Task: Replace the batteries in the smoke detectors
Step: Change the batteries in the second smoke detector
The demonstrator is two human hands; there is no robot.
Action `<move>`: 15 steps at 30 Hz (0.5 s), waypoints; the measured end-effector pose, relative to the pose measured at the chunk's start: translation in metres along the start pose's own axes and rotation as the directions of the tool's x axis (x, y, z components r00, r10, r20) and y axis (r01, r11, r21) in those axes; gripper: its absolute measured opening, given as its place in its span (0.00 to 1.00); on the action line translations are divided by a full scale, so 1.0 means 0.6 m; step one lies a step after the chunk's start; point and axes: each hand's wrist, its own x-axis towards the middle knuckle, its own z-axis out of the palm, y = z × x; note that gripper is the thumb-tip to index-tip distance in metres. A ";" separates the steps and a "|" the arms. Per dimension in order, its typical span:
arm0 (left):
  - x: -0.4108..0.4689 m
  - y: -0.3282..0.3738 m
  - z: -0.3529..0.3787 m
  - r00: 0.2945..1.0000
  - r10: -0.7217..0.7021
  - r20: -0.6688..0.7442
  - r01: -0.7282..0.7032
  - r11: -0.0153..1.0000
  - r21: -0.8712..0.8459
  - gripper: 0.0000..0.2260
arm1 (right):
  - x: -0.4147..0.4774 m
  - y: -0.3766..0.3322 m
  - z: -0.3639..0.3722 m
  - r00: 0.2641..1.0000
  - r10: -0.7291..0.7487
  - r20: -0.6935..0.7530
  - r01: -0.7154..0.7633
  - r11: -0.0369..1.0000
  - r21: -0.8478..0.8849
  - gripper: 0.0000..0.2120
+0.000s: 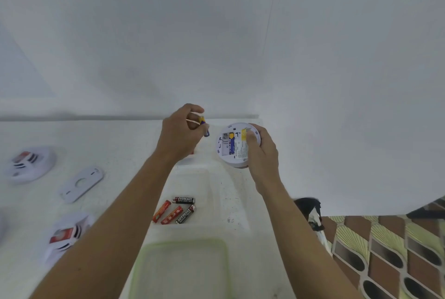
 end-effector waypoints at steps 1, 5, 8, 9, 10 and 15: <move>-0.011 0.007 -0.003 0.999 0.025 -0.048 -0.028 0.998 -0.061 0.10 | -0.002 -0.001 0.002 1.000 -0.001 0.000 0.001 1.000 -0.005 0.11; -0.056 0.020 -0.008 0.985 0.140 -0.099 -0.157 0.967 -0.198 0.09 | -0.011 -0.002 0.012 1.000 -0.017 0.006 0.017 1.000 -0.013 0.12; -0.089 0.013 -0.004 0.979 0.188 -0.082 -0.200 0.962 -0.187 0.08 | -0.016 -0.009 0.020 1.000 -0.029 -0.004 0.029 0.999 0.016 0.11; -0.099 0.009 -0.003 0.977 0.197 -0.077 -0.208 0.962 -0.178 0.08 | -0.017 -0.013 0.023 0.999 -0.033 -0.007 0.033 0.999 0.026 0.11; -0.108 0.003 -0.003 0.974 0.210 -0.083 -0.221 0.962 -0.162 0.08 | -0.017 -0.016 0.025 0.999 -0.038 -0.010 0.038 0.999 0.033 0.11; -0.128 -0.011 -0.020 0.960 0.264 -0.098 -0.273 0.956 -0.106 0.07 | -0.020 -0.025 0.036 0.999 -0.036 0.004 0.035 0.997 0.071 0.12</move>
